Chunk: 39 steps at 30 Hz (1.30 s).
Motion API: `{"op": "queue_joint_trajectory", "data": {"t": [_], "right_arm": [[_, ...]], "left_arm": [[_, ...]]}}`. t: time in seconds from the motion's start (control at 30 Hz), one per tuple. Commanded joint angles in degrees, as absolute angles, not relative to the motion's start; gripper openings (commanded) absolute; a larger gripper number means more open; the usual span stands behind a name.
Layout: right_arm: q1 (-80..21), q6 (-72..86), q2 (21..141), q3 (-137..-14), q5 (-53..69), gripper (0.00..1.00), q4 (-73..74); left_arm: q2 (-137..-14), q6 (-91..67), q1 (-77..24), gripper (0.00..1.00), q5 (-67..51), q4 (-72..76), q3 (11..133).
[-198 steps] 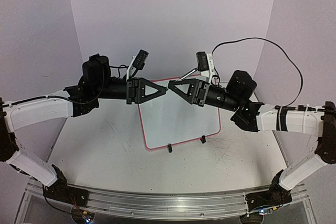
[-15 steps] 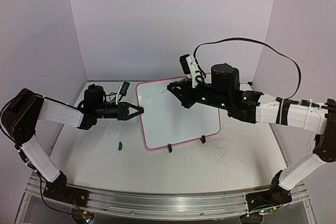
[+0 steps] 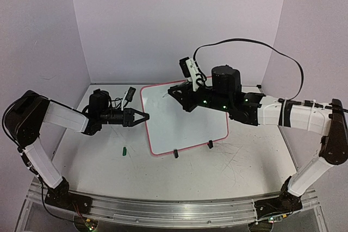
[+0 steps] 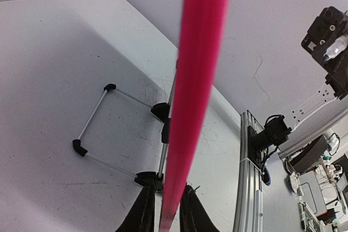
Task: Write a sentence on the whiteboard
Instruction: Hold the whiteboard at the center of the board.
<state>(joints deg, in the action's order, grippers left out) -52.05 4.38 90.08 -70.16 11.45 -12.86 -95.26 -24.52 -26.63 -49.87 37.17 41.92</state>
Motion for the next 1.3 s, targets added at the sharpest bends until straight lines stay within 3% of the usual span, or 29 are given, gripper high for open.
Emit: {"op": "queue_joint_trajectory", "data": {"t": [0.0, 0.6, 0.83, 1.27], "right_arm": [[-51.93, 3.34, 90.18, -72.49, 12.09, 0.00, -15.12], [-51.85, 0.59, 92.21, -74.26, -1.90, 0.00, -15.28], [-51.98, -5.75, 93.76, -76.75, 6.91, 0.00, -13.02], [-56.60, -11.22, 102.19, -82.18, 7.34, 0.00, -15.47]], "left_arm": [[-96.43, -22.82, -26.72, 0.17, -51.29, 39.81, 43.44], [-98.12, -20.33, -26.72, 0.03, -51.39, 39.81, 43.89], [-97.53, -19.63, -26.48, 0.00, -50.49, 39.74, 43.31], [-97.29, -19.34, -26.08, 0.00, -50.71, 38.96, 43.58]]}}
